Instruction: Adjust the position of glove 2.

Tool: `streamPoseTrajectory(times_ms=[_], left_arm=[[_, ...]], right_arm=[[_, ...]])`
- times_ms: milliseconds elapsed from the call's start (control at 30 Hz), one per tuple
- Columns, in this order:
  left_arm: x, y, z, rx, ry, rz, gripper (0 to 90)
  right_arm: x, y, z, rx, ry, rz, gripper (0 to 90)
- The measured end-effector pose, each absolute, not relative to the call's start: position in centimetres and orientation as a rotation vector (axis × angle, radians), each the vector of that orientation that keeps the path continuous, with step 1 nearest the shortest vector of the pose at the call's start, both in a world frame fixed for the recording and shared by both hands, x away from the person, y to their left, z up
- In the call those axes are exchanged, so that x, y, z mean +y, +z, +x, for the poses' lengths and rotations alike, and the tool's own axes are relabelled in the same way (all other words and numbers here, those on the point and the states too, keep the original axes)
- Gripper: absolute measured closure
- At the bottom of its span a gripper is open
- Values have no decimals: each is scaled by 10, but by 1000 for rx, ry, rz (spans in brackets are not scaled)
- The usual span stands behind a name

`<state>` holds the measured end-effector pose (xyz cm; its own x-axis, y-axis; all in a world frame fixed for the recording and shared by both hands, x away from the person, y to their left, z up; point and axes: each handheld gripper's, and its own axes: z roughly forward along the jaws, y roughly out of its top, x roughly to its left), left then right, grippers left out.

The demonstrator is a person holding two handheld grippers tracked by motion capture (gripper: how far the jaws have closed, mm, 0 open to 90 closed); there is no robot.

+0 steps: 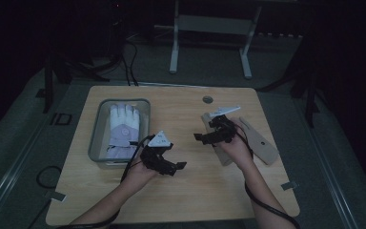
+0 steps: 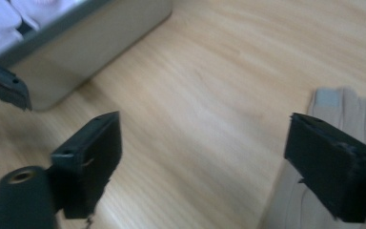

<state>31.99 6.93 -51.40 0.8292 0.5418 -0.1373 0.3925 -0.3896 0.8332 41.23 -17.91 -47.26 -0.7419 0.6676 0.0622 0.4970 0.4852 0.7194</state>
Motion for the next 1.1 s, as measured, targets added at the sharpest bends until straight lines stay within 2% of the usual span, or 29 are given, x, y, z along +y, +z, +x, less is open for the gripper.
streamPoseTrajectory(times_ms=[100,200,267,500,767,1100], left_arm=[[64,-526,317,682,190,2056,104],[61,-536,317,705,173,2072,104],[62,-542,315,697,174,2061,104],[67,-559,306,670,181,2023,104],[73,-574,290,621,246,2066,103],[79,-574,273,570,346,2019,98]], right_arm=[[-188,-481,408,2490,1090,988,114],[-197,-486,406,2486,1075,962,148],[-205,-489,407,2464,1085,963,203],[-231,-505,414,2412,1059,964,256],[-256,-540,424,2360,1009,1054,319],[-261,-553,443,2358,953,1102,413]])
